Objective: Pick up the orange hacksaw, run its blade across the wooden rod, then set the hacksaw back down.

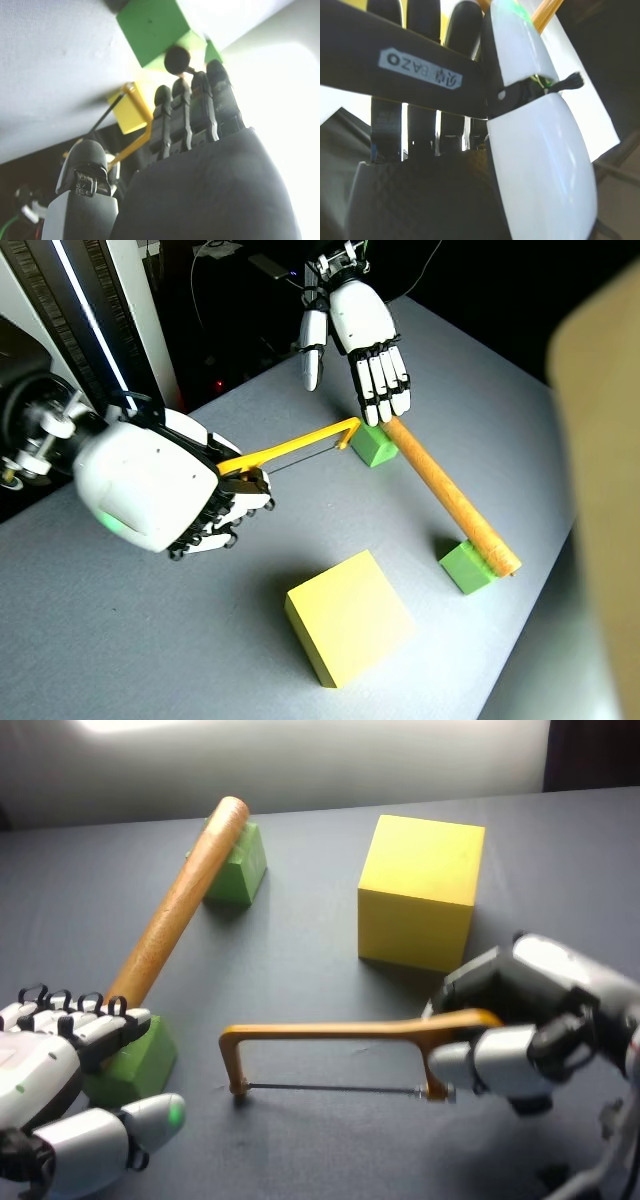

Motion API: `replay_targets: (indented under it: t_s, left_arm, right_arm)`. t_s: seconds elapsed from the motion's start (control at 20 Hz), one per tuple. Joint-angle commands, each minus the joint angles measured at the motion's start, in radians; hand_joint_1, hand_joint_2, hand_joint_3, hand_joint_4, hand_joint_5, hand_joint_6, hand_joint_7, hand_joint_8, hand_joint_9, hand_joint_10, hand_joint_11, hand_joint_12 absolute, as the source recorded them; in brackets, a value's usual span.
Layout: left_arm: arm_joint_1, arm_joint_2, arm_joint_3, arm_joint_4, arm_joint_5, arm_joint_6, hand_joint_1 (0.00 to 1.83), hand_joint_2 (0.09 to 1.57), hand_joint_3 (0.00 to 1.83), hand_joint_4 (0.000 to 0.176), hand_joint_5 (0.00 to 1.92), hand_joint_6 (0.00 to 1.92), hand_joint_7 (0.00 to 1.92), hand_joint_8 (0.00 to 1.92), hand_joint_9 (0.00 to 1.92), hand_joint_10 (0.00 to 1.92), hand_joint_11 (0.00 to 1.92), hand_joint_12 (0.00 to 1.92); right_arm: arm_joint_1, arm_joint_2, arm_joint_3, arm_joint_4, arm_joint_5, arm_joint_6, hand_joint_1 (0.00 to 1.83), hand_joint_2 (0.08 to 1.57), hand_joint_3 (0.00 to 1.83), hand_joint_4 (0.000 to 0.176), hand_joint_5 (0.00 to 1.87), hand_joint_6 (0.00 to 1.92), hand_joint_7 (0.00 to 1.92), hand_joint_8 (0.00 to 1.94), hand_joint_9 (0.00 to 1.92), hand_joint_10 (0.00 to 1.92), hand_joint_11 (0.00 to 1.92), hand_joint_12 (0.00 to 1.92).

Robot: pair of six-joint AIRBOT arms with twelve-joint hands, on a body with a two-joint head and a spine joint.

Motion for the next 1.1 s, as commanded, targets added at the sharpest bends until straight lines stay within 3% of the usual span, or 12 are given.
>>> replay_targets:
  t_s: [0.0,0.4,0.45,0.5,0.55,0.6,0.65,0.7,0.75,0.8,0.85,1.05]
  left_arm:
    - [-0.021,0.015,0.002,0.043,-0.076,0.0,0.0,1.28,0.0,0.0,0.22,0.01,0.21,0.01,0.16,0.01,0.0,0.32]
    - [-0.159,0.049,0.004,0.043,0.028,0.069,0.0,1.29,0.0,0.0,0.24,0.01,0.22,0.01,0.17,0.01,0.0,0.36]
    - [-0.182,0.053,0.006,0.043,0.05,0.085,0.0,1.29,0.0,0.0,0.23,0.0,0.21,0.0,0.16,0.0,0.0,0.34]
    - [-0.215,0.059,0.009,0.043,0.088,0.105,0.0,1.29,0.0,0.0,0.23,0.0,0.21,0.0,0.16,0.0,0.0,0.33]
    - [-0.235,0.063,0.011,0.043,0.115,0.117,0.0,1.29,0.0,0.0,0.21,0.0,0.2,0.0,0.15,0.0,0.0,0.29]
    - [-0.268,0.069,0.016,0.043,0.161,0.138,0.0,1.29,0.0,0.0,0.21,0.0,0.21,0.0,0.15,0.0,0.0,0.3]
    - [-0.297,0.074,0.02,0.043,0.19,0.153,0.0,1.29,0.0,0.0,0.2,0.0,0.2,0.0,0.15,0.0,0.0,0.31]
    - [-0.326,0.08,0.025,0.043,0.221,0.169,0.0,1.29,0.0,0.0,0.2,0.0,0.19,0.0,0.14,0.0,0.0,0.27]
    - [-0.356,0.086,0.031,0.043,0.256,0.188,0.0,1.29,0.0,0.0,0.19,0.0,0.18,0.0,0.13,0.0,0.0,0.23]
    - [-0.389,0.093,0.039,0.043,0.297,0.206,0.0,1.29,0.0,0.0,0.2,0.0,0.18,0.0,0.14,0.0,0.0,0.26]
    - [-0.417,0.097,0.045,0.043,0.326,0.226,0.0,1.28,0.0,0.0,0.2,0.0,0.18,0.0,0.13,0.0,0.0,0.27]
    - [-0.463,0.098,0.058,0.043,0.372,0.26,0.0,1.28,0.0,0.0,0.2,0.0,0.19,0.0,0.14,0.0,0.0,0.28]
  right_arm:
    - [-0.018,-0.009,0.01,-0.153,0.096,0.065,1.23,1.1,0.0,0.0,0.94,0.99,1.12,0.83,1.29,0.0,0.89,0.96]
    - [-0.126,-0.03,0.063,-0.19,0.157,0.088,1.23,1.1,0.0,0.001,0.95,1.0,1.09,0.84,1.26,0.0,0.86,0.96]
    - [-0.133,-0.028,0.065,-0.19,0.156,0.088,1.13,1.2,0.0,0.0,0.81,1.22,0.83,0.44,0.99,0.0,0.54,1.02]
    - [-0.14,-0.027,0.065,-0.19,0.155,0.088,1.11,1.2,0.0,0.0,0.58,0.75,0.7,0.24,0.8,0.0,0.36,1.01]
    - [-0.143,-0.026,0.065,-0.19,0.154,0.088,1.11,1.16,0.0,0.0,0.43,0.46,0.56,0.13,0.62,0.0,0.22,0.95]
    - [-0.148,-0.025,0.065,-0.19,0.154,0.088,1.02,1.17,0.0,0.0,0.3,0.42,0.46,0.1,0.52,0.0,0.04,0.97]
    - [-0.15,-0.024,0.065,-0.19,0.154,0.088,0.93,1.2,0.0,0.0,0.2,0.79,0.22,0.71,0.51,0.07,0.01,1.06]
    - [-0.151,-0.023,0.065,-0.19,0.154,0.088,0.87,1.19,0.03,0.0,0.06,1.16,0.04,1.12,0.24,0.71,0.0,1.06]
    - [-0.151,-0.021,0.065,-0.19,0.154,0.088,0.85,1.05,0.32,0.0,0.01,1.36,0.01,1.26,0.08,1.07,0.0,1.1]
    - [-0.152,-0.017,0.064,-0.19,0.156,0.087,0.87,0.9,0.61,0.0,0.0,1.41,0.0,1.31,0.05,1.19,0.0,1.13]
    - [-0.153,-0.01,0.062,-0.19,0.157,0.086,0.88,0.82,0.76,0.0,0.0,1.37,0.0,1.29,0.05,1.18,0.0,1.12]
    - [-0.158,0.063,0.017,-0.19,0.15,0.068,0.89,0.78,0.86,0.0,0.03,1.29,0.0,1.32,0.08,1.15,0.0,1.13]
